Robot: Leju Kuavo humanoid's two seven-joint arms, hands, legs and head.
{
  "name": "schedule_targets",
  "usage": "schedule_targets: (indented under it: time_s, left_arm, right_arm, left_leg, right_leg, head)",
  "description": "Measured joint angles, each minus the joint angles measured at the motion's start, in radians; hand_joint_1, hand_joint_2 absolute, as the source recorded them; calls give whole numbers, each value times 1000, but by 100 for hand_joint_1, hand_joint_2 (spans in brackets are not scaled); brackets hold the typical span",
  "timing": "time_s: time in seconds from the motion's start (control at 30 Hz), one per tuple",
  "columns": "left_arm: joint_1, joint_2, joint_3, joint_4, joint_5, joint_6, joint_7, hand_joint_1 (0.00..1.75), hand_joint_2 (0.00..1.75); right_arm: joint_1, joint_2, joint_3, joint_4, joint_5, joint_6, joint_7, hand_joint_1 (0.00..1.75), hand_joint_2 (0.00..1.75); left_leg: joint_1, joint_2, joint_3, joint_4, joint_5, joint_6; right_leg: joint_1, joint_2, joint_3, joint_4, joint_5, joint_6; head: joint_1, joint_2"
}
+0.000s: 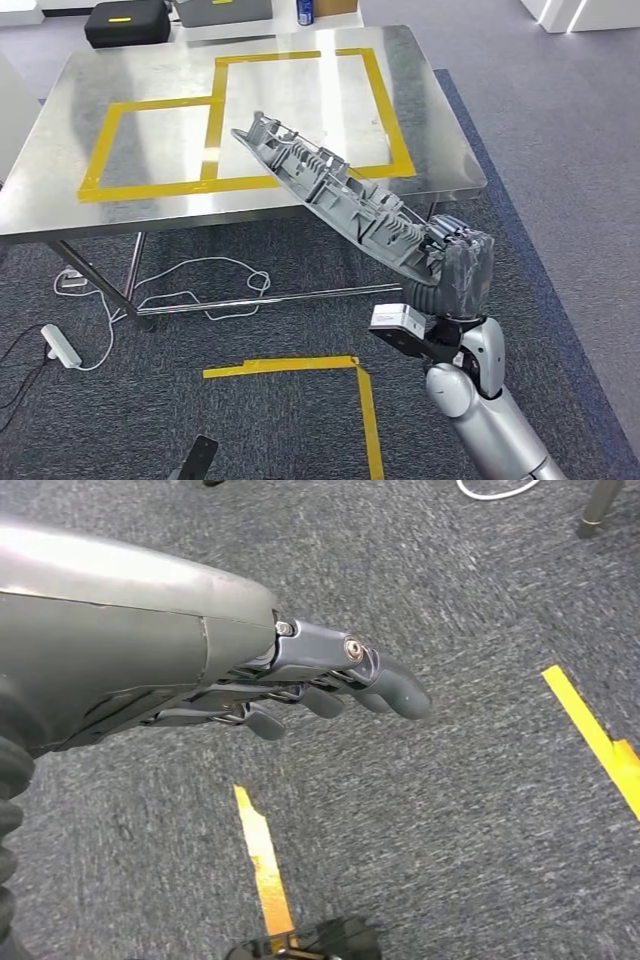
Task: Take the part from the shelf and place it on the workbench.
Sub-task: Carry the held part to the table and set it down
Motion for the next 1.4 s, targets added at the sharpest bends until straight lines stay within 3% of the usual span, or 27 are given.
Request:
schedule_targets:
  time_s: [0.03, 0.1, 0.23, 0.27, 0.33, 0.4, 0.43, 0.47, 0.5, 0.57, 0.63, 0.73, 0.8, 0.87, 0.9, 0.93, 0.97, 1.03, 1.07, 1.13, 1.23, 1.3, 1.37, 1.4]
  left_arm:
    - [-1, 0, 0, 0, 0, 0, 0, 0, 175]
    - [-3, 1, 0, 0, 0, 0, 0, 0, 175]
    - [-2, 0, 0, 0, 0, 0, 0, 0, 175]
    - [-3, -1, 0, 0, 0, 0, 0, 0, 175]
    - [-4, -1, 0, 0, 0, 0, -1, 0, 175]
    - [-3, -1, 0, 0, 2, 3, 2, 0, 175]
    - [-2, -1, 0, 0, 3, 6, 4, 0, 175]
    - [-1, -2, 0, 0, 4, 12, 6, 0, 175]
    - [-2, -3, 0, 0, 5, 19, 9, 0, 175]
    - [-2, -4, 0, 0, 7, 34, 15, 0, 175]
    - [-2, -5, 0, 0, 7, 45, 20, 0, 175]
    - [-3, -6, 0, 0, 7, 47, 16, 0, 175]
    - [-4, -6, -1, 0, 6, 41, 9, 0, 175]
    - [-2, -6, -1, 0, 6, 38, 6, 0, 175]
    - [-1, -6, -1, 0, 6, 38, 5, 0, 175]
    - [0, -6, -1, 0, 6, 37, 5, 0, 175]
    - [0, -5, -1, 0, 6, 37, 5, 0, 175]
    - [-2, -5, -1, 0, 6, 37, 4, 0, 175]
    - [-3, -5, -1, 0, 6, 37, 3, 0, 175]
    - [-4, -4, -1, 0, 6, 37, 2, 0, 175]
    - [-3, -5, -1, 0, 7, 35, 2, 0, 175]
    - [-4, -6, -1, 0, 7, 27, 1, 0, 175]
    - [-4, -5, -2, 0, 7, 19, -1, 0, 175]
    - [-3, -5, -2, 0, 7, 15, -2, 0, 175]
  right_arm:
    - [0, 0, 0, 0, 0, 0, 0, 175, 175]
    - [0, 0, 0, 0, 0, 0, 0, 175, 175]
    - [1, 0, -1, -1, 0, -2, 0, 175, 175]
    - [1, 0, -1, -1, 0, -2, 0, 175, 175]
    - [3, 0, -2, -1, 0, -2, -1, 175, 175]
    - [9, 0, -2, -1, 0, -2, -1, 175, 175]
    - [12, 0, -2, -1, 0, -2, -1, 175, 175]
    - [13, 0, -2, -1, 0, -2, -1, 175, 175]
    - [13, 0, -2, -1, 0, -3, -1, 175, 175]
    - [11, 0, -2, -2, 0, -5, -2, 175, 175]
    - [11, 0, -3, -3, 0, -8, -3, 175, 175]
    - [12, 0, -6, -4, 0, -10, -3, 175, 175]
    - [11, 0, -8, -4, 0, -11, -3, 175, 175]
    - [11, 0, -9, -4, 0, -12, -3, 175, 175]
    - [12, 0, -10, -4, 0, -13, -3, 175, 175]
    - [13, 0, -10, -4, 0, -13, -3, 175, 175]
    - [14, 0, -10, -4, 0, -13, -3, 175, 175]
    - [14, 0, -11, -4, 0, -13, -3, 175, 175]
    - [13, 0, -12, -4, 0, -13, -3, 175, 175]
    - [13, 0, -14, -4, 0, -13, -3, 175, 175]
    - [12, 0, -15, -5, 0, -14, -3, 175, 175]
    - [10, 0, -16, -6, 0, -14, -5, 175, 175]
    - [9, 0, -16, -7, 0, -14, -7, 175, 175]
    - [10, 0, -16, -7, 0, -14, -8, 175, 175]
  left_leg:
    - [-1, 0, 31, -62, 22, 4]
    - [-3, 0, 59, -124, 28, 11]
    - [-1, 0, 66, -139, 27, 29]
    - [1, 0, 68, -142, 28, 33]
    - [2, 1, 69, -142, 26, 38]
    - [1, 1, 71, -141, 25, 40]
    - [1, 0, 72, -141, 24, 40]
    - [1, 0, 74, -141, 23, 39]
    - [1, -1, 77, -140, 20, 36]
    - [-3, -2, 79, -137, 15, 29]
    - [-6, -2, 78, -135, 15, 21]
    - [-4, -1, 72, -121, 1, 8]
    - [-2, -1, 36, -39, -49, -1]
    - [-1, -1, -28, 92, -103, -6]
    - [0, -1, -51, 135, -111, -7]
    - [0, -1, -57, 144, -100, -7]
    - [0, -1, -45, 113, -70, -5]
    - [-1, -1, 14, -13, 2, 2]
    - [-1, -1, 42, -72, 21, 6]
    - [-4, -2, 64, -124, 23, 12]
    - [-2, -2, 68, -137, 26, 27]
    - [1, -1, 71, -142, 28, 37]
    - [0, -1, 71, -142, 21, 43]
    - [0, -1, 73, -142, 17, 44]
  right_leg:
    - [2, 1, 0, 1, -1, 3]
    - [5, 2, -4, 3, -3, 10]
    - [3, 0, -18, 22, -20, 31]
    - [2, 0, -37, 60, -41, 36]
    - [-1, -1, -105, 192, -101, 43]
    - [-2, -1, -157, 288, -125, 47]
    - [-2, -1, -158, 283, -109, 48]
    - [-3, -1, -137, 238, -77, 47]
    - [-4, -2, -103, 167, -38, 46]
    - [-2, -4, -37, 45, 4, 40]
    - [1, -3, -15, 9, 4, 32]
    - [-2, -1, -13, 3, 8, 16]
    - [-5, -3, -10, -1, 9, 6]
    - [-3, -3, -10, -1, 8, 1]
    - [-3, -3, -9, -1, 7, 0]
    - [-2, -2, -9, 0, 7, 0]
    - [-2, -1, -7, 0, 6, 0]
    - [0, 1, -4, 1, 4, 2]
    - [2, 2, -5, 2, 3, 5]
    - [5, 2, -9, 4, 3, 13]
    - [2, 0, -19, 14, -6, 30]
    - [0, 0, -58, 91, -50, 40]
    - [-1, -1, -125, 227, -105, 47]
    - [-2, -1, -152, 277, -115, 49]
  head:
    - [0, 0]
    - [1, 0]
    - [3, 0]
    - [5, 0]
    - [8, 0]
    - [9, 0]
    - [9, 0]
    - [9, 0]
    - [9, 0]
    - [8, 0]
    - [7, 0]
    - [6, 0]
    - [4, 0]
    - [3, 0]
    - [3, 0]
    - [3, 0]
    - [3, 0]
    - [3, 0]
    - [3, 0]
    - [4, 0]
    - [5, 0]
    - [8, 0]
    - [10, 0]
    - [10, 0]
